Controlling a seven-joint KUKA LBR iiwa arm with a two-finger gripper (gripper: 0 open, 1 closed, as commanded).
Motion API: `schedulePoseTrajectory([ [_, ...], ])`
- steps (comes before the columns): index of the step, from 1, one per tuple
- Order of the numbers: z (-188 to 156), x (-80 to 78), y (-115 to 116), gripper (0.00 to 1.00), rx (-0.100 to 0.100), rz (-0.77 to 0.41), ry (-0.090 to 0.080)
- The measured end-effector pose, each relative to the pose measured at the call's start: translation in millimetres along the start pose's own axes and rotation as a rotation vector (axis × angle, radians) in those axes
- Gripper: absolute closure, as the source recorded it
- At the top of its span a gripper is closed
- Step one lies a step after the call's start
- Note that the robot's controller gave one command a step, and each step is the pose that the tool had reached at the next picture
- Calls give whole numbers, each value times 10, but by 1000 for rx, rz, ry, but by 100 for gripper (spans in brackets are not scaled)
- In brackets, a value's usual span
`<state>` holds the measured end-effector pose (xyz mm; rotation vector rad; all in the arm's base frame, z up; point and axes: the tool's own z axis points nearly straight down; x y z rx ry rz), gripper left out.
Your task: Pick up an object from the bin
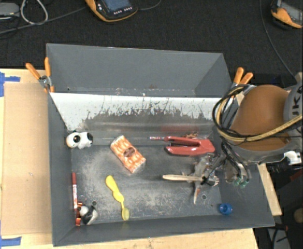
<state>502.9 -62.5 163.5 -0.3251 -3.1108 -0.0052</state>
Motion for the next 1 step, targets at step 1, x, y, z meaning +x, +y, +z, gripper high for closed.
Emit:
schedulePoseTrajectory([
  [1,-226,-5,-1,100,-1,-1,-3],
])
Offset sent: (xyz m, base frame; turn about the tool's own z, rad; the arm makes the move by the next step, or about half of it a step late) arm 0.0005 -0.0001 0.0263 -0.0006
